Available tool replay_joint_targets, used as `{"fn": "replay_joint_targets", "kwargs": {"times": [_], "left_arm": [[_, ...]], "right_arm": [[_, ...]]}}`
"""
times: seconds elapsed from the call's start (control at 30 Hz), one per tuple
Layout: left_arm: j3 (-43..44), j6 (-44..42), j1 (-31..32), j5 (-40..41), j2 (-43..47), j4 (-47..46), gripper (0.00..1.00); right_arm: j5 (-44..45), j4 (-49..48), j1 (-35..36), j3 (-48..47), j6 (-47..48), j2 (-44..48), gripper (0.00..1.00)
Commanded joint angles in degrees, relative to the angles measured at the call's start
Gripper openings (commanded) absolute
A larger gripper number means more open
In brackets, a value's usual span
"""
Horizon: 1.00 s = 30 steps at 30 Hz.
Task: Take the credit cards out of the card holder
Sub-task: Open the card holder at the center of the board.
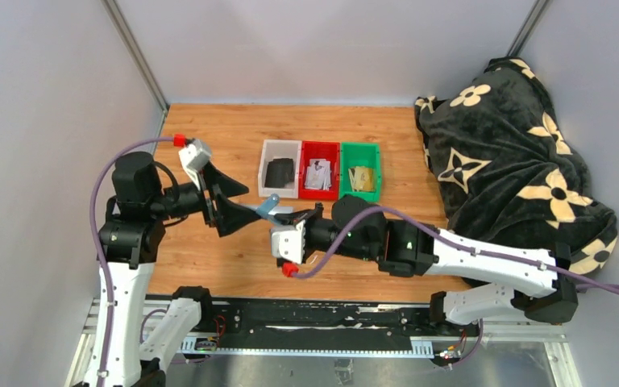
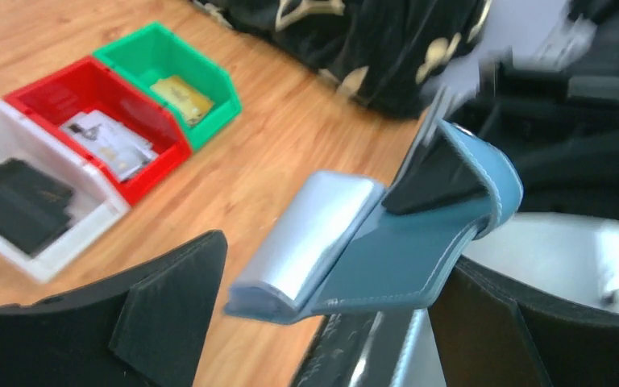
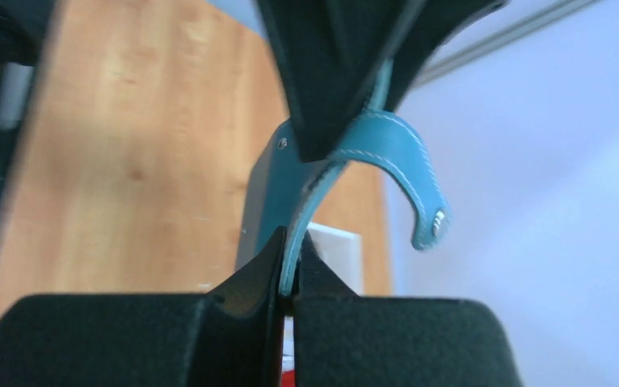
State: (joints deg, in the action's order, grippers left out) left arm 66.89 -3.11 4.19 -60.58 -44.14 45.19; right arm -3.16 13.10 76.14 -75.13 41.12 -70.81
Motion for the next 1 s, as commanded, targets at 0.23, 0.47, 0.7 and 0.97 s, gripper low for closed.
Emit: {"fn": "replay_joint_targets", "kwargs": {"times": [0.23,0.47,0.7,0.97], "left_arm": [[2.6,45.3,-9.8,4.6,-6.2,-16.6,1.0],[-2.9,56.7,-9.9,5.4,-3.1,-21.3,1.0],[-5.3,54.8,-9.8,3.1,-1.5,-17.6,1.0],[-7.0,54.7,-9.8,3.2,-2.0,-17.1,1.0]], "right_arm": [[32.2,-32.5,9.2,12.0,34.9,1.3,0.0],[32.0,-41.9,9.8,12.1,46.5,-5.3,0.0],[31.8,-51.6,9.8,11.2,54.5,-10.6,0.0],[31.1,-67.0,9.4,12.6,70.8,-16.4,0.0]]}}
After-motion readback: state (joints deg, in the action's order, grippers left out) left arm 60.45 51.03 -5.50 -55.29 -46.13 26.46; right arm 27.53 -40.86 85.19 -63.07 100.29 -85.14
